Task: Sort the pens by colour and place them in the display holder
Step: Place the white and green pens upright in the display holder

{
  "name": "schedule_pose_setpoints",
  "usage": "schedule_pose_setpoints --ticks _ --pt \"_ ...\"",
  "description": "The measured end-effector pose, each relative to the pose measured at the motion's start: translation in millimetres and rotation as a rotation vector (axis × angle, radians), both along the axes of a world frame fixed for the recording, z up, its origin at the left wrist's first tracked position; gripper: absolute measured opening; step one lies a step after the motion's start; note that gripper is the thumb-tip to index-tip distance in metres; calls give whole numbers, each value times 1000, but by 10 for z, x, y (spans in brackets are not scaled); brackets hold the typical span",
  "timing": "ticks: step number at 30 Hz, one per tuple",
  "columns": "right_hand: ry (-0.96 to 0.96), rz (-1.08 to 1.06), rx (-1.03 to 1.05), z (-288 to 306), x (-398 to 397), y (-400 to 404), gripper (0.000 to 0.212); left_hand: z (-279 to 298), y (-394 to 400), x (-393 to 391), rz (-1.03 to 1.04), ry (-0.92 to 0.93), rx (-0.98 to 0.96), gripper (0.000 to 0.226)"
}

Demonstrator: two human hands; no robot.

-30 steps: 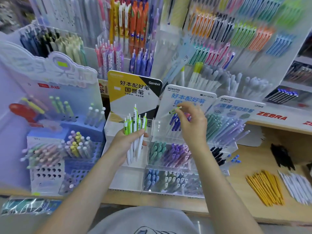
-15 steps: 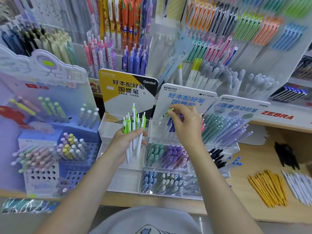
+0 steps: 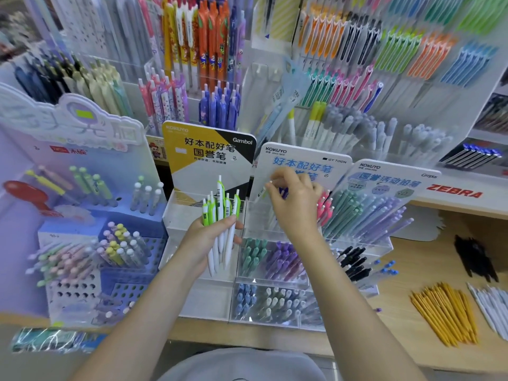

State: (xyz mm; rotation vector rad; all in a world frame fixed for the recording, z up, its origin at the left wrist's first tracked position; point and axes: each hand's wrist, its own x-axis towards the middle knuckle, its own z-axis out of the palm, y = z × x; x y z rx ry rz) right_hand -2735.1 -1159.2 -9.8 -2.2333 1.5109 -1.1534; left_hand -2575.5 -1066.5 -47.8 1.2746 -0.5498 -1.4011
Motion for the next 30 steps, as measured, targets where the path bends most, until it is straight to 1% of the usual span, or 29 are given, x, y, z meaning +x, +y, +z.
schedule_pose_setpoints --ticks 3,6,10,12,14,18,21,22,23,24,26,27,28,30 --pt "72 -30 -65 -18 64 5 8 30 -26 92 -23 15 -23 27" --pt "120 -65 -112 -82 69 -26 7 25 -53 184 -54 13 -41 21" --pt "148 -59 -122 -134 76 22 21 -5 -70 241 -100 26 -48 19" --pt "181 -34 -137 -117 95 63 27 -7 -69 248 -122 48 -55 23" --pt "218 -40 -152 -94 101 78 25 5 -71 248 -149 57 -62 29" --pt "287 -91 -134 -80 93 95 15 29 -78 264 -167 45 -76 14" --pt "306 -99 -181 -65 114 131 16 48 -80 274 -171 36 -88 13" --pt "282 -95 -210 -35 125 161 16 62 -78 268 -172 39 -92 14" --pt "216 -79 -208 15 143 204 15 77 -76 261 -176 42 -100 15" --pt "103 -46 -140 91 167 268 14 93 -76 248 -187 44 -112 19" --pt "-167 41 161 257 221 411 12 129 -76 223 -235 35 -143 26" --pt "-270 82 325 318 246 472 12 143 -75 209 -265 21 -163 28" --pt "-334 108 438 344 259 515 10 153 -75 195 -292 3 -182 29" --pt "-403 116 530 358 265 556 8 166 -75 176 -325 -27 -201 32"
